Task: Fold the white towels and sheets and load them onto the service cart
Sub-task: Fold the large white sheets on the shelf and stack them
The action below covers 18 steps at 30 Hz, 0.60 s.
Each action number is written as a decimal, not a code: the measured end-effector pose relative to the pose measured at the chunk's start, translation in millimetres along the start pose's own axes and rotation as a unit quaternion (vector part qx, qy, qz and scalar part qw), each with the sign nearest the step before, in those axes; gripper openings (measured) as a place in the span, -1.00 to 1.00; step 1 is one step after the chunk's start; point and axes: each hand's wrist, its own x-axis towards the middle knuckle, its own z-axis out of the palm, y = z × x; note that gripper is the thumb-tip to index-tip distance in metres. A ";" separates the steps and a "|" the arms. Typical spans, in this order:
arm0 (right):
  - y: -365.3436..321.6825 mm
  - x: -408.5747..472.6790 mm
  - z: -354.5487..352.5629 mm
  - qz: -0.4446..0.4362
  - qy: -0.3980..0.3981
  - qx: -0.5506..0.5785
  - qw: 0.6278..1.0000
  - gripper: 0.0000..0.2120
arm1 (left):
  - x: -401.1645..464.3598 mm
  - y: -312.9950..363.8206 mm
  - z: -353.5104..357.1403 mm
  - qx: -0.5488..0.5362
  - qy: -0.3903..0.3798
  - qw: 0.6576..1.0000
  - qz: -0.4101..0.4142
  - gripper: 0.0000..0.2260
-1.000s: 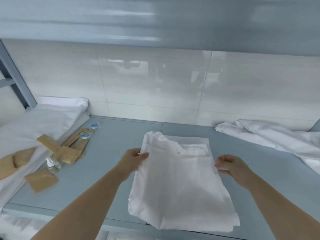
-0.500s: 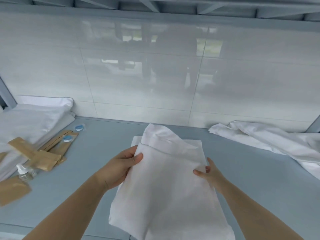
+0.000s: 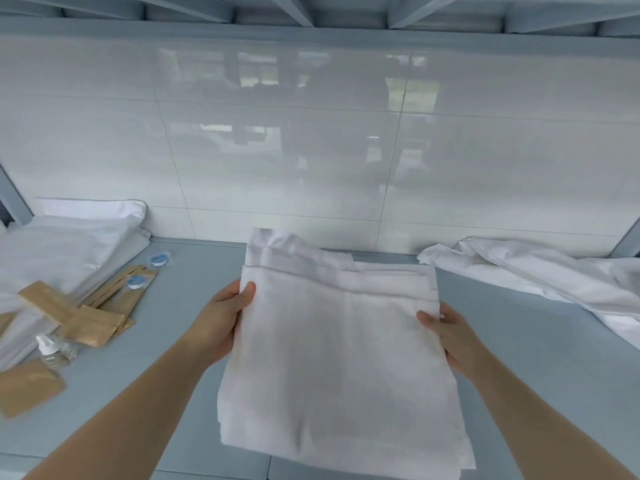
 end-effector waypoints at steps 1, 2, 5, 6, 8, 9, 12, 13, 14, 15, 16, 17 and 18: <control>-12.6 6.4 3.4 -0.028 0.011 -0.001 1.000 -0.86 | 9.9 5.0 -0.9 0.003 0.021 1.000 0.018 -0.73; -25.5 14.9 6.4 -0.048 0.028 -0.008 0.998 -0.88 | 23.8 8.9 -2.2 0.009 0.051 0.998 0.035 -0.76; -39.3 45.4 8.1 0.002 0.094 -0.115 0.989 -0.88 | 66.4 8.1 -6.7 0.127 0.167 0.978 0.005 -0.75; -28.2 50.6 4.5 0.065 0.087 -0.159 0.981 -0.80 | 72.9 -1.3 -13.3 0.183 0.180 0.965 -0.047 -0.70; 6.1 45.8 -1.8 0.184 0.043 -0.193 0.963 -0.69 | 73.2 -27.6 -29.1 0.207 0.139 0.948 -0.199 -0.65; 22.3 39.0 -4.8 0.215 0.033 -0.198 0.956 -0.65 | 66.2 -42.1 -36.6 0.186 0.102 0.941 -0.263 -0.68; 42.2 26.6 -11.3 0.226 0.036 -0.180 0.957 -0.72 | 55.0 -72.2 -47.9 0.157 0.063 0.935 -0.312 -0.64; 41.4 27.8 -10.6 0.221 0.032 -0.175 0.959 -0.76 | 57.1 -76.0 -47.4 0.152 0.070 0.941 -0.295 -0.66; 39.1 31.0 -8.7 0.211 0.034 -0.180 0.960 -0.80 | 60.3 -77.3 -44.6 0.155 0.077 0.948 -0.266 -0.69; 35.2 35.0 -5.6 0.190 0.042 -0.191 0.962 -0.85 | 63.3 -76.0 -41.1 0.156 0.079 0.958 -0.228 -0.72; 31.6 40.5 -2.7 0.153 0.059 -0.199 0.966 -0.88 | 67.3 -74.5 -39.2 0.143 0.070 0.969 -0.189 -0.73; 29.1 46.7 -0.4 0.108 0.082 -0.199 0.971 -0.90 | 70.6 -72.6 -38.1 0.116 0.050 0.981 -0.150 -0.74; 27.7 52.4 0.9 0.065 0.107 -0.195 0.973 -0.91 | 73.6 -71.9 -38.4 0.083 0.028 0.989 -0.117 -0.74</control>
